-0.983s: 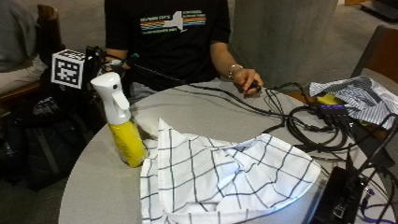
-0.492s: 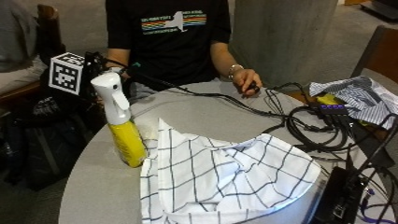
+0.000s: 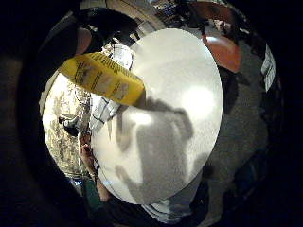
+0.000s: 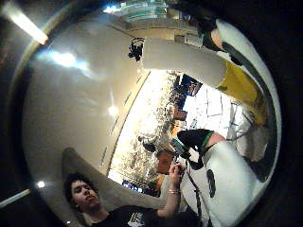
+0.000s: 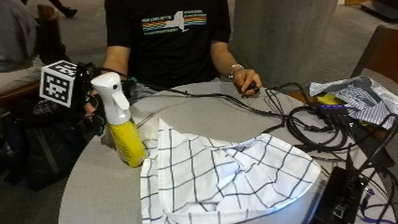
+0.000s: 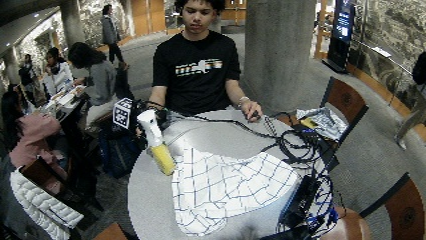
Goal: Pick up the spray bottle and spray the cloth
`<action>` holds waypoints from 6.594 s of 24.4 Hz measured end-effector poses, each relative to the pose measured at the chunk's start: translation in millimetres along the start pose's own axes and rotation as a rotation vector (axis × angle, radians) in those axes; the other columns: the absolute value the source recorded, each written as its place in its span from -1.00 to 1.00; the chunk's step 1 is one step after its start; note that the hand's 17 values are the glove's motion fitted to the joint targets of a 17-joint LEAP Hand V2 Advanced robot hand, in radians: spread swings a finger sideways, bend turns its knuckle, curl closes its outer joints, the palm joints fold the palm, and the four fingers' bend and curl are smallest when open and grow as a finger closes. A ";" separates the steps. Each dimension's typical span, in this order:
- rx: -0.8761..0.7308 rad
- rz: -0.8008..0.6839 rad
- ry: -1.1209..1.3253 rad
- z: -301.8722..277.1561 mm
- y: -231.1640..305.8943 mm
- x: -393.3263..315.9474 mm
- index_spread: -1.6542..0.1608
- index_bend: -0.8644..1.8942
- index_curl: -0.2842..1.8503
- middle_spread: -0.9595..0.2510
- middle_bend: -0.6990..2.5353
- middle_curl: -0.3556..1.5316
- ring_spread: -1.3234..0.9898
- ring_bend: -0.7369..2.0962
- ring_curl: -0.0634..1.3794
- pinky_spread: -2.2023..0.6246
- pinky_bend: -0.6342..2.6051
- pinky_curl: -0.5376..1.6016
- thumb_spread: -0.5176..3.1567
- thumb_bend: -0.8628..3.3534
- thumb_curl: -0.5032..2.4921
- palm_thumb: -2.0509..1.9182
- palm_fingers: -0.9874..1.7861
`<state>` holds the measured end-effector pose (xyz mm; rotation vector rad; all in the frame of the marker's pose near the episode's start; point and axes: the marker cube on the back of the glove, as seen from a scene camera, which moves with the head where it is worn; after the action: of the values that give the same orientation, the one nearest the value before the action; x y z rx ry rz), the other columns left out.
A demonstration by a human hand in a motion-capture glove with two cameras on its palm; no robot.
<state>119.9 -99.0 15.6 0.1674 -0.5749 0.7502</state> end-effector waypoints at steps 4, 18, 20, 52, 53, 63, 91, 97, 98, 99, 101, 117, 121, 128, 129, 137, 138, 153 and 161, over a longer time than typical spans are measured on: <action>0.026 -0.006 -0.003 5.9 -10.2 0.8 0.46 -0.31 -0.56 0.61 -0.39 -0.21 0.16 -0.21 -0.44 0.72 -0.34 -0.15 -0.23 -0.60 -0.44 0.40 0.16; 0.243 -0.074 -0.019 1.7 -18.6 8.0 0.56 -0.13 -0.44 0.44 -0.37 -0.15 0.06 -0.12 -0.34 0.48 -0.37 -0.16 -0.41 -0.53 -0.32 0.62 0.59; 0.251 -0.076 -0.017 0.2 -18.3 8.5 0.56 -0.12 -0.42 0.43 -0.37 -0.13 0.04 -0.10 -0.31 0.45 -0.36 -0.14 -0.45 -0.53 -0.30 0.64 0.61; -0.004 -0.027 0.075 2.9 -13.4 8.5 0.47 -0.31 -0.49 0.65 -0.40 -0.16 0.23 -0.31 -0.43 0.77 -0.34 -0.14 -0.24 -0.60 -0.38 0.41 0.01; -0.004 -0.025 0.074 3.6 -14.5 8.4 0.47 -0.31 -0.50 0.66 -0.40 -0.16 0.23 -0.30 -0.43 0.77 -0.34 -0.14 -0.24 -0.60 -0.38 0.41 0.00; -0.013 0.003 0.066 15.8 -30.5 11.5 0.45 -0.30 -0.52 0.68 -0.40 -0.17 0.25 -0.29 -0.44 0.79 -0.33 -0.15 -0.22 -0.60 -0.37 0.45 0.00; -0.037 0.078 -0.002 71.8 -79.1 6.8 0.45 -0.29 -0.55 0.66 -0.38 -0.19 0.24 -0.24 -0.45 0.80 -0.33 -0.16 -0.24 -0.61 -0.38 0.44 0.04; -0.016 0.064 0.003 76.2 -81.7 4.9 0.51 -0.09 -0.46 0.61 -0.35 -0.18 0.21 -0.32 -0.51 0.79 -0.42 -0.21 -0.26 -0.60 -0.38 0.46 0.26; -0.008 0.058 0.006 76.6 -81.9 4.4 0.53 -0.10 -0.46 0.59 -0.33 -0.17 0.19 -0.29 -0.49 0.78 -0.44 -0.22 -0.26 -0.59 -0.37 0.48 0.34; 0.002 0.051 0.010 76.6 -82.1 3.9 0.53 -0.16 -0.47 0.57 -0.36 -0.19 0.17 -0.22 -0.46 0.75 -0.42 -0.21 -0.27 -0.58 -0.36 0.49 0.43; 0.021 0.035 0.024 74.7 -82.9 2.3 0.55 -0.21 -0.47 0.56 -0.38 -0.19 0.15 -0.19 -0.47 0.70 -0.39 -0.21 -0.28 -0.58 -0.35 0.51 0.49; -0.293 -0.025 0.623 69.8 -115.6 -62.6 0.59 -0.27 -0.41 0.50 -0.41 -0.17 0.09 -0.16 -0.38 0.57 -0.38 -0.16 -0.36 -0.60 -0.30 0.53 0.52; -0.357 -0.021 0.803 72.9 -119.6 -64.2 0.59 -0.28 -0.41 0.49 -0.41 -0.16 0.09 -0.16 -0.38 0.56 -0.38 -0.16 -0.37 -0.60 -0.29 0.53 0.53; -0.432 0.036 0.917 69.8 -125.0 -65.6 0.59 -0.28 -0.41 0.49 -0.41 -0.15 0.09 -0.16 -0.38 0.55 -0.38 -0.15 -0.38 -0.61 -0.28 0.53 0.53; -0.442 0.041 0.926 69.6 -125.2 -66.9 0.59 -0.28 -0.40 0.49 -0.41 -0.15 0.09 -0.16 -0.38 0.55 -0.38 -0.15 -0.38 -0.61 -0.28 0.53 0.53; -0.482 0.066 1.030 74.5 -124.6 -74.0 0.59 -0.28 -0.40 0.49 -0.41 -0.14 0.09 -0.15 -0.38 0.54 -0.37 -0.15 -0.38 -0.61 -0.27 0.53 0.53; -0.494 0.068 1.045 77.5 -124.2 -72.3 0.59 -0.28 -0.40 0.49 -0.41 -0.14 0.09 -0.15 -0.37 0.54 -0.37 -0.15 -0.38 -0.61 -0.27 0.53 0.53; -0.531 0.082 1.093 81.4 -122.4 -72.5 0.59 -0.28 -0.40 0.47 -0.41 -0.13 0.09 -0.14 -0.37 0.53 -0.37 -0.15 -0.39 -0.61 -0.25 0.52 0.53; -0.493 0.063 0.863 81.4 -116.6 -76.5 0.59 -0.28 -0.40 0.47 -0.41 -0.13 0.09 -0.14 -0.37 0.53 -0.37 -0.15 -0.38 -0.61 -0.25 0.52 0.53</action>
<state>119.7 -257.1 48.1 -0.6137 0.0756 0.6448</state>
